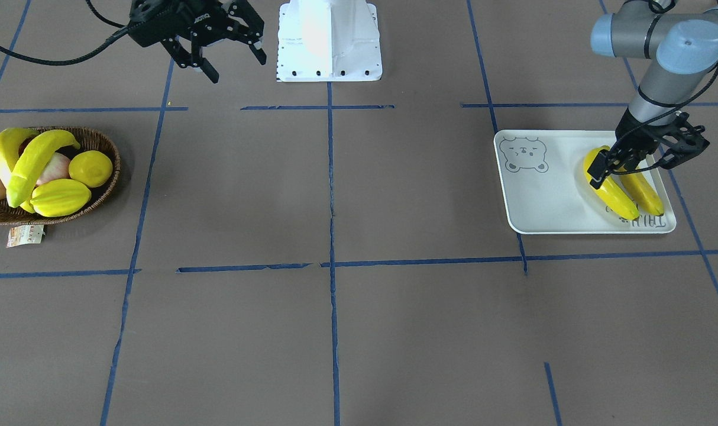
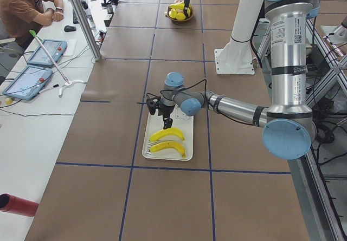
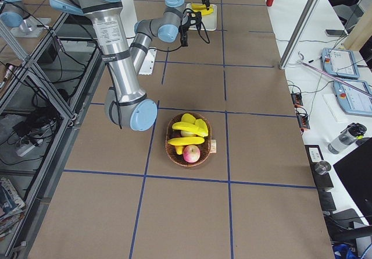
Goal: Transfer all bananas from basket to plate
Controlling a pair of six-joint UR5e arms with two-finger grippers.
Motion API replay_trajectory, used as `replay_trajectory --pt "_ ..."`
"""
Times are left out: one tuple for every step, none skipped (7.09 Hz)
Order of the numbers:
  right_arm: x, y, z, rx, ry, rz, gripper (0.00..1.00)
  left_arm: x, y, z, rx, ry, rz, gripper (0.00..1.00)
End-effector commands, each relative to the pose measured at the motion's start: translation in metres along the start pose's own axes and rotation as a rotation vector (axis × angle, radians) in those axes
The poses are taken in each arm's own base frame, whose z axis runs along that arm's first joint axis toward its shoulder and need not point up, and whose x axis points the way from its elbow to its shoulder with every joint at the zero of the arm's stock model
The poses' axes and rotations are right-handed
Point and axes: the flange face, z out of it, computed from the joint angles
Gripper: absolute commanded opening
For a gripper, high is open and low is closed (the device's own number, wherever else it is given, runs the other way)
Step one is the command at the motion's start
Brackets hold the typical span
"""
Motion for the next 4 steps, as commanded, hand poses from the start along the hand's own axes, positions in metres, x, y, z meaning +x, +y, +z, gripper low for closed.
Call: replay_trajectory --pt "0.073 -0.006 -0.018 0.032 0.116 0.041 1.00 0.051 -0.002 -0.042 -0.003 0.072 0.012 0.99" --pt "0.103 -0.003 -0.018 0.030 0.172 0.072 1.00 0.066 0.001 -0.048 -0.004 0.096 0.015 1.00" --pt "0.125 0.002 -0.017 0.017 0.218 0.115 1.00 0.082 0.002 -0.054 -0.003 0.123 -0.002 1.00" --pt "0.159 0.010 -0.014 0.015 0.292 0.200 1.00 0.109 0.016 -0.053 -0.027 0.142 -0.019 1.00"
